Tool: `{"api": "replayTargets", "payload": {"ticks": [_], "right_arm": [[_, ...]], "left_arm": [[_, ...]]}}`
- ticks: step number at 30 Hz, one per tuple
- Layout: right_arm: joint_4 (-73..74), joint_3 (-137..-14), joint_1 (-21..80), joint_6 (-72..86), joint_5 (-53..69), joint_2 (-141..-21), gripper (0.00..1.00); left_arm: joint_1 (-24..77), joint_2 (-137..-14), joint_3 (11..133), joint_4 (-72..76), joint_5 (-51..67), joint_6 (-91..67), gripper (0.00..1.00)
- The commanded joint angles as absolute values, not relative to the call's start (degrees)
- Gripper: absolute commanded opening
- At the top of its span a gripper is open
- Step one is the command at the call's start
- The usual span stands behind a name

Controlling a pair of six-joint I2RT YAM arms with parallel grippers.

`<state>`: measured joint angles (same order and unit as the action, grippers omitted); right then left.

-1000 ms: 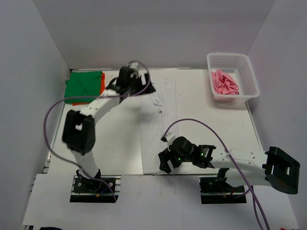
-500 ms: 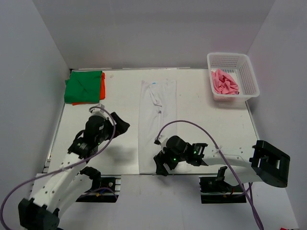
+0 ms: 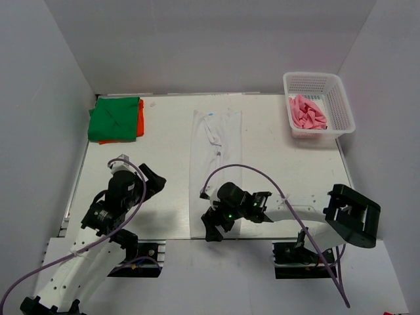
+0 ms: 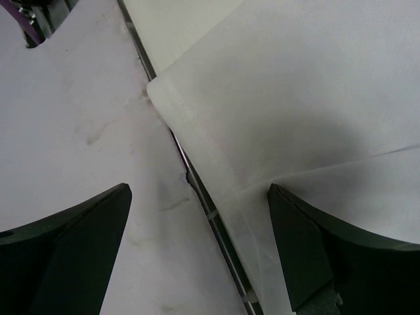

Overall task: Fold and stack the t-shirts
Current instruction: Grab the bottom of the folded rectangular tshirt with both arms

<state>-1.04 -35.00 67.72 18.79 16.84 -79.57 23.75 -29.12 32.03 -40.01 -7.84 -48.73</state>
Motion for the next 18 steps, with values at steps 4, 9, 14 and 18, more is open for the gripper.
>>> {"api": "replayTargets", "payload": {"ticks": [4,9,14,18], "right_arm": [[-1.58,-38.76,68.29,18.45,16.44,-79.11,0.9],[-2.98,-34.91,67.94,20.3,14.07,-70.59,0.9],[-1.16,-30.86,67.76,23.64,8.01,-66.71,0.9],[1.76,-29.88,67.5,26.45,4.57,-68.29,0.9]], "left_arm": [[23.64,-29.0,33.84,-43.33,-9.67,-49.31,1.0],[23.64,-28.48,32.53,-42.54,-9.05,-49.31,1.0],[23.64,-29.09,31.99,-41.31,-8.0,-49.31,1.0],[23.64,-30.23,31.99,-41.31,-7.47,-49.31,1.0]]}}
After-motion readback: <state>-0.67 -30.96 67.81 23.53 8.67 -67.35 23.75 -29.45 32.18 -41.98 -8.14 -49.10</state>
